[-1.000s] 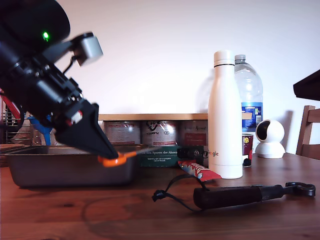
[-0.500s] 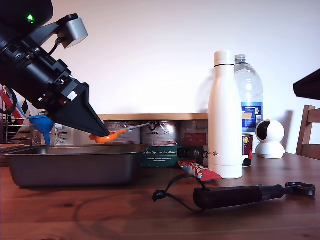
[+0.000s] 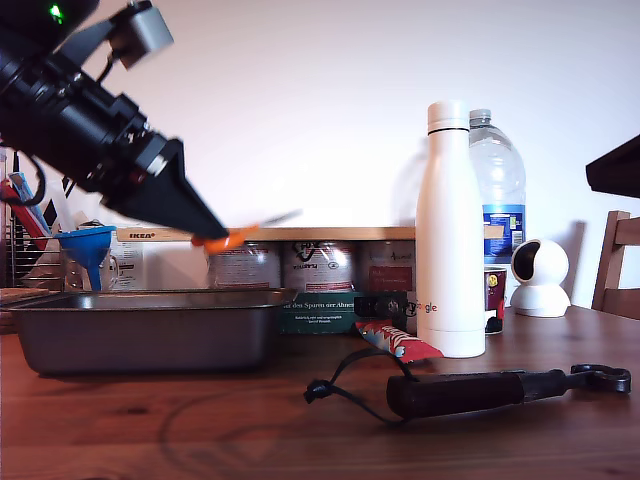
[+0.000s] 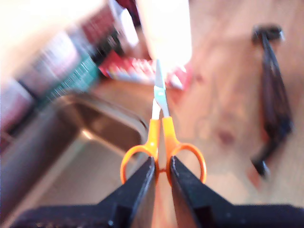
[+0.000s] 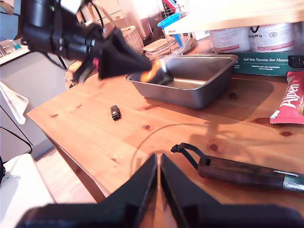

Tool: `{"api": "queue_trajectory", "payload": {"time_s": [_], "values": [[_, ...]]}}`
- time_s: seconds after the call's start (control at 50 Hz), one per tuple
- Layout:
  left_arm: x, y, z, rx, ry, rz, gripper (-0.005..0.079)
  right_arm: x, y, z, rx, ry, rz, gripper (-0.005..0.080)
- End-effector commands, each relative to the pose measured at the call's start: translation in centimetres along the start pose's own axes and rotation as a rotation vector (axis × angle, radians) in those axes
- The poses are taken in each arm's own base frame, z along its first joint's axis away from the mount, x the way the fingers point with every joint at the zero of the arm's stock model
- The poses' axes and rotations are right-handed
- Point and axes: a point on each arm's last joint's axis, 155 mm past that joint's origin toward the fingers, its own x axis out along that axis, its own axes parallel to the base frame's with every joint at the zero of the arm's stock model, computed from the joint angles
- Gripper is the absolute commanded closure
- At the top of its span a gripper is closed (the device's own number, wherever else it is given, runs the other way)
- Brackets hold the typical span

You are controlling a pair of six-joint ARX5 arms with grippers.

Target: Pick up the scissors and place them on the shelf at the back

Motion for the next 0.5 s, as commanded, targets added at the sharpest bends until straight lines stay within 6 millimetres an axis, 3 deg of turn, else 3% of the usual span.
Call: {"api": "queue_trajectory", "payload": {"time_s": [0.0, 0.48], "values": [[-0.5, 0.8, 0.7, -0.006, -0.034, 0.024, 0.0767, 0.1, 0.0, -0.3, -0.001, 0.001, 0.003, 0.0765], [-2.4, 6.1, 8.1, 0.039, -0.206, 0.151, 0.0767, 0.1, 0.0, -0.4, 0.001, 0.006, 0.002, 0.0765]]}}
